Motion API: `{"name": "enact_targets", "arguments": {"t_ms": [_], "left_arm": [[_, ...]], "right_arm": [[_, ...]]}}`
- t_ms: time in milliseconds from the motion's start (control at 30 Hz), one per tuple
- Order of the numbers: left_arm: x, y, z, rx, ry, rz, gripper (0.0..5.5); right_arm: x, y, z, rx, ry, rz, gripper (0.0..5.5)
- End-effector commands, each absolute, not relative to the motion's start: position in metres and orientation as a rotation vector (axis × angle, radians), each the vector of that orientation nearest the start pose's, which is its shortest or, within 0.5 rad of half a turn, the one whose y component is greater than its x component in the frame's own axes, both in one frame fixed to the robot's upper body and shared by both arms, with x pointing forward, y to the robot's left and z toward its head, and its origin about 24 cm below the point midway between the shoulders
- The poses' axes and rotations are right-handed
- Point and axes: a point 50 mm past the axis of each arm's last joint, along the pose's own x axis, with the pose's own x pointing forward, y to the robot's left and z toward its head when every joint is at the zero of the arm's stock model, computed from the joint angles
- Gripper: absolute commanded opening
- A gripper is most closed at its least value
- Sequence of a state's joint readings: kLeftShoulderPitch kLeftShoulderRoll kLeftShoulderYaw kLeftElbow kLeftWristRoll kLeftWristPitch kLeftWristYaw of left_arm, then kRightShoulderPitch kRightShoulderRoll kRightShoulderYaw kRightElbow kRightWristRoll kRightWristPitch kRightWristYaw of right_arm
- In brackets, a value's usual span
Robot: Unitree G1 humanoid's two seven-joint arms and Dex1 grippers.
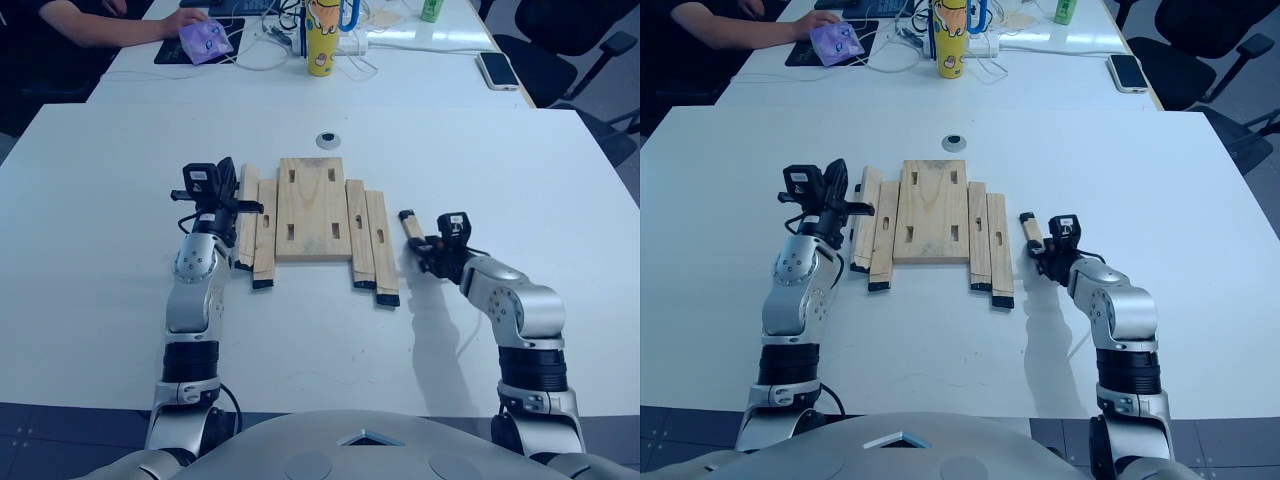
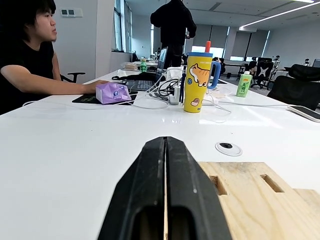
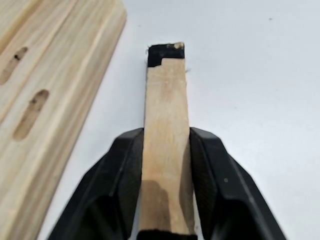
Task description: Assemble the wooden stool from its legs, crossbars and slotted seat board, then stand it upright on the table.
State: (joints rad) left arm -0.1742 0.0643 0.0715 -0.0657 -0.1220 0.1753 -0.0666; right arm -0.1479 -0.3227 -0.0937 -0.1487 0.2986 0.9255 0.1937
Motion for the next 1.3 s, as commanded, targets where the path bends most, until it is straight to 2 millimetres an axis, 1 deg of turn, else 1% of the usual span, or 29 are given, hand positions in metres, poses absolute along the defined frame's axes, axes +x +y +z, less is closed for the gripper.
{"name": "enact_targets", "arguments": {"t_ms": [33, 100, 167, 400, 433, 500, 567, 633, 767, 867, 900, 1033, 1300], "left_arm": [[0.290, 0.161, 0.086, -0.083, -0.054, -0.061, 0.00], [0.291, 0.161, 0.086, -0.082, -0.053, -0.067, 0.00], [0.292, 0.161, 0.087, -0.095, -0.053, -0.078, 0.00], [0.294, 0.158, 0.085, -0.117, -0.048, -0.106, 0.00], [0.293, 0.158, 0.086, -0.130, -0.051, -0.108, 0.21], [0.292, 0.154, 0.086, -0.190, -0.051, -0.154, 0.36], [0.291, 0.147, 0.087, -0.287, -0.045, -0.210, 0.68], [0.292, 0.141, 0.089, -0.348, -0.041, -0.264, 0.93], [0.291, 0.136, 0.093, -0.430, -0.030, -0.328, 1.44], [0.291, 0.131, 0.095, -0.525, -0.010, -0.380, 1.81], [0.292, 0.130, 0.095, -0.567, -0.001, -0.389, 1.82], [0.295, 0.121, 0.096, -0.724, 0.070, -0.464, 1.82], [0.298, 0.111, 0.108, -0.827, 0.134, -0.563, 1.82]], "right_arm": [[0.281, -0.198, 0.071, 0.094, 0.419, 0.191, 1.31], [0.290, -0.193, 0.086, 0.122, 0.320, 0.221, 1.31], [0.295, -0.189, 0.094, 0.134, 0.264, 0.245, 1.31], [0.297, -0.188, 0.090, 0.139, 0.261, 0.255, 1.31], [0.298, -0.187, 0.090, 0.142, 0.265, 0.264, 1.31], [0.300, -0.183, 0.091, 0.155, 0.263, 0.294, 1.31], [0.301, -0.179, 0.093, 0.173, 0.251, 0.319, 1.31], [0.302, -0.176, 0.096, 0.179, 0.237, 0.341, 1.31], [0.304, -0.172, 0.097, 0.184, 0.230, 0.367, 1.31], [0.304, -0.169, 0.096, 0.184, 0.230, 0.384, 1.31], [0.304, -0.167, 0.097, 0.180, 0.221, 0.407, 1.31], [0.300, -0.145, 0.104, 0.115, 0.131, 0.610, 1.31], [0.286, -0.128, 0.105, 0.037, 0.022, 0.777, 1.31]]}}
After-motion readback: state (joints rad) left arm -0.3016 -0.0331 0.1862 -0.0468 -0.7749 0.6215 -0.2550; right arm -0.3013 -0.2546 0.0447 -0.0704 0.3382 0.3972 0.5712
